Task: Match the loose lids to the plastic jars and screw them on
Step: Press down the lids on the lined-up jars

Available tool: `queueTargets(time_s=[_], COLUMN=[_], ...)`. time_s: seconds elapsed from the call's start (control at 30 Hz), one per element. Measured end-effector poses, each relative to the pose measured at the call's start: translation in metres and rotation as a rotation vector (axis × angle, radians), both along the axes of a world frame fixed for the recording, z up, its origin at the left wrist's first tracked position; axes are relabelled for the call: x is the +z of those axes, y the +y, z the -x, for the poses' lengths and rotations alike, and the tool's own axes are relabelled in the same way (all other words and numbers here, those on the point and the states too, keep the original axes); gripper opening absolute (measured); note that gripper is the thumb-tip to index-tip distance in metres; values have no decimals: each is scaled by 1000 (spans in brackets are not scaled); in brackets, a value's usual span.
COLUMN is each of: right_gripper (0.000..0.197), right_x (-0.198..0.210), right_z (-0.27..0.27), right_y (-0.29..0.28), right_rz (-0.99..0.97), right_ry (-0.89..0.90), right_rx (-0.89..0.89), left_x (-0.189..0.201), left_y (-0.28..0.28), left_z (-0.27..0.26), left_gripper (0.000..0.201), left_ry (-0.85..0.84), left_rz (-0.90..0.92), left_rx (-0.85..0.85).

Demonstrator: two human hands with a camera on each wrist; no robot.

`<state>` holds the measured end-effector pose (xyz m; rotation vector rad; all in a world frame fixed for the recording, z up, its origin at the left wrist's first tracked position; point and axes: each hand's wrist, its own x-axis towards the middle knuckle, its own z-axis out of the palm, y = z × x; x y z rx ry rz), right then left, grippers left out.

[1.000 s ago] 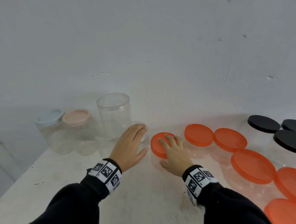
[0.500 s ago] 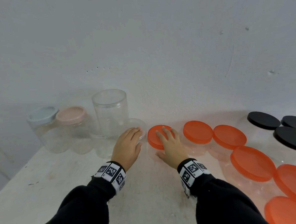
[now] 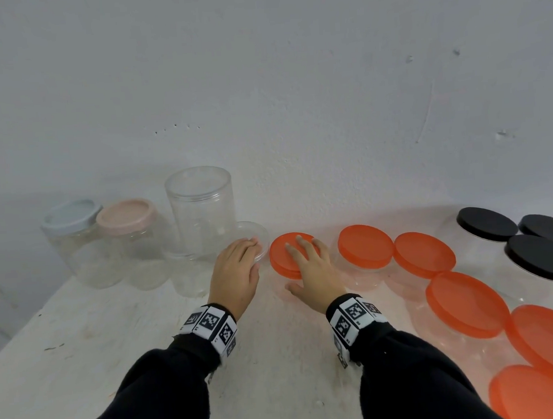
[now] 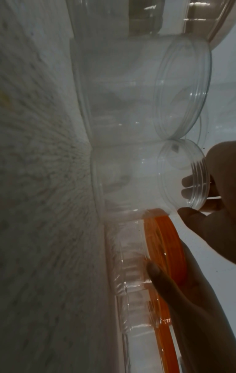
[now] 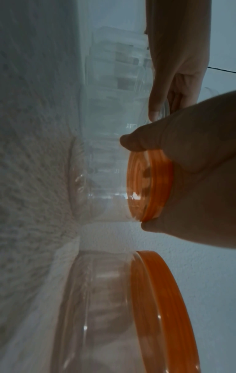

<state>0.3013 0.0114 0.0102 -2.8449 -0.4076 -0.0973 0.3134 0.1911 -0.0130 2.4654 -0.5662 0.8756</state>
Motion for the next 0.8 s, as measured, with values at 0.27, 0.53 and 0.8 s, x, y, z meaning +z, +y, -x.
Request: queueTargets(time_s=[0.27,0.53,0.8], right_gripper=[103,81,60], right_x=[12,33,22], right_z=[0,-11,-1], right_y=[-9,-65,-73], right_rz=[91,123,157], right_ry=[99,-2,-2], right_rx=[44,-348,-355], left_x=[0,1,1], left_y=[0,0,0], left_z=[0,2,1], left_gripper=[35,37,37], left_ry=[-44,-23,-26], left_rz=[0,6,9], left_rx=[2,-6,-7])
